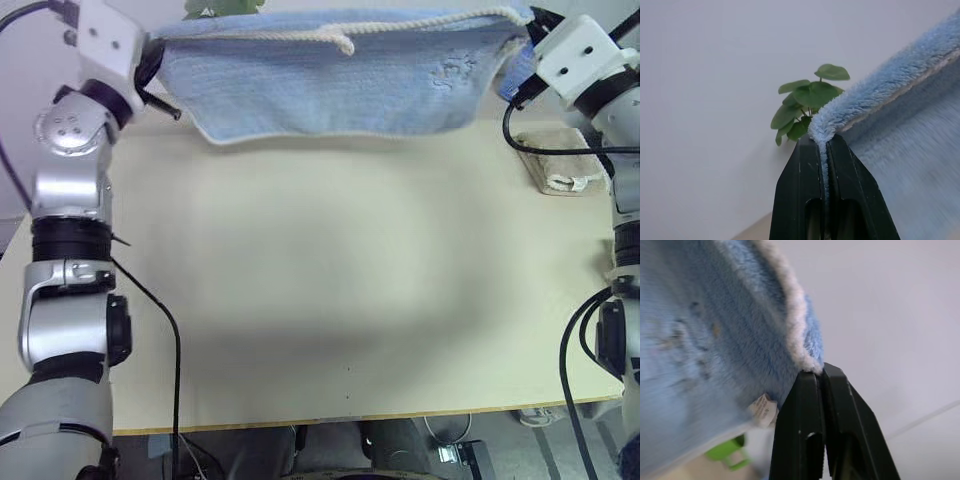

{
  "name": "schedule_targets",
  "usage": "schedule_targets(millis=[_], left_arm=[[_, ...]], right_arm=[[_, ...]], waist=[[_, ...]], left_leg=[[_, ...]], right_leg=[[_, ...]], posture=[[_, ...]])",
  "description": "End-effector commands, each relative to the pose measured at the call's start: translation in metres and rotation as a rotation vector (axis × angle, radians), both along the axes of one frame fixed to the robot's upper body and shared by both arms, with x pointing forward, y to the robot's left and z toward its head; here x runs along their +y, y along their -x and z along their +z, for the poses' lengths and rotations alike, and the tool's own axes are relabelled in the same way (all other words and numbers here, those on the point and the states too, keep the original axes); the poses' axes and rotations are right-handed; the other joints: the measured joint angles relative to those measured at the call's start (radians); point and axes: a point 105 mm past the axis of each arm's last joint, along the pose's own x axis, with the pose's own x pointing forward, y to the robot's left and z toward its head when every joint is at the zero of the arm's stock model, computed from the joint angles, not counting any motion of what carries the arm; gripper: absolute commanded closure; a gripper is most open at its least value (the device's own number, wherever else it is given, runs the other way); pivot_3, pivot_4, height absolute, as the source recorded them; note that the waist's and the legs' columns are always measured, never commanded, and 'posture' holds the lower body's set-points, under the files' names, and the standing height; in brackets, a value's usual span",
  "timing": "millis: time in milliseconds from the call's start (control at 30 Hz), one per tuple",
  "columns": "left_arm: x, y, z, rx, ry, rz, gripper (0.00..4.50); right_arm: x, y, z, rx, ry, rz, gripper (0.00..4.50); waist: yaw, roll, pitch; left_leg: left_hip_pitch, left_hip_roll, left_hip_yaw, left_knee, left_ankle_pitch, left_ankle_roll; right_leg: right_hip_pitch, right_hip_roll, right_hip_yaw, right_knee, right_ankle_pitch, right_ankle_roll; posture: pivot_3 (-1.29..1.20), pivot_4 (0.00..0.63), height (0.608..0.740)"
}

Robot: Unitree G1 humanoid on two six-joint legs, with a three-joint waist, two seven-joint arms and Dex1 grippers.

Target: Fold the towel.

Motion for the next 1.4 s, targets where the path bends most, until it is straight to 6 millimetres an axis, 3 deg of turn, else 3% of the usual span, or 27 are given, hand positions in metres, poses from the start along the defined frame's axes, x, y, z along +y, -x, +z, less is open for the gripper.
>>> schedule_targets(millis=[33, 167, 333, 467, 567, 800, 1067, 1400], left_arm=[[0.016, 0.033, -0.025, 0.091, -0.043, -0.05, 4.5], [0.013, 0.085, -0.081, 0.331, -0.095, -0.165, 4.5], [0.014, 0.14, -0.118, 0.588, -0.064, -0.226, 4.5], [0.019, 0.168, -0.126, 0.718, -0.03, -0.234, 4.5], [0.023, 0.179, -0.128, 0.777, -0.032, -0.231, 4.5], [0.032, 0.143, -0.14, 0.721, -0.051, -0.164, 4.5], [0.036, 0.1, -0.167, 0.703, -0.048, -0.129, 4.5], [0.028, 0.076, -0.177, 0.688, 0.0, -0.143, 4.5]], right_arm=[[0.004, 0.018, -0.029, 0.139, -0.055, 0.111, 4.45], [0.009, 0.048, -0.094, 0.456, -0.097, 0.214, 4.45], [0.008, 0.092, -0.142, 0.786, -0.114, 0.261, 4.45], [0.006, 0.11, -0.15, 0.905, -0.134, 0.266, 4.45], [0.003, 0.112, -0.148, 0.929, -0.134, 0.259, 4.45], [0.008, 0.077, -0.141, 0.825, -0.088, 0.221, 4.45], [0.017, 0.036, -0.155, 0.809, -0.078, 0.202, 4.45], [0.021, 0.021, -0.172, 0.835, -0.077, 0.199, 4.45]], waist=[[-0.004, 0.0, 0.0], [-0.011, 0.001, 0.001], [0.014, 0.004, 0.002], [0.021, 0.003, 0.002], [0.025, 0.003, 0.002], [0.039, 0.004, 0.003], [0.038, 0.003, 0.003], [0.036, 0.003, 0.002]], left_leg=[[0.0, 0.0, 0.0, 0.001, 0.0, 0.0], [-0.003, 0.0, 0.0, 0.003, 0.0, 0.0], [-0.001, 0.0, 0.0, 0.004, -0.002, 0.004], [0.008, 0.001, 0.002, 0.002, -0.005, 0.007], [0.012, 0.002, 0.003, 0.002, -0.005, 0.008], [0.013, 0.003, 0.007, 0.002, -0.005, 0.008], [0.011, 0.002, 0.01, 0.001, -0.004, 0.007], [0.011, 0.002, 0.013, 0.001, -0.003, 0.004]], right_leg=[[-0.001, 0.0, 0.001, 0.0, 0.0, 0.0], [-0.004, 0.001, 0.003, 0.002, 0.0, 0.0], [-0.002, 0.001, 0.005, 0.002, 0.002, -0.001], [0.007, 0.001, 0.005, 0.001, 0.002, -0.002], [0.011, 0.001, 0.005, 0.0, 0.0, -0.003], [0.01, 0.001, 0.006, -0.001, 0.001, -0.001], [0.008, 0.001, 0.007, -0.001, 0.002, -0.001], [0.006, 0.002, 0.009, 0.0, 0.003, 0.0]], posture=[[0.0, 0.15, 0.733], [0.0, 0.15, 0.733], [0.0, 0.15, 0.733], [0.0, 0.15, 0.733], [0.0, 0.15, 0.733], [0.0, 0.15, 0.733], [0.0, 0.15, 0.733], [0.0, 0.15, 0.733]])
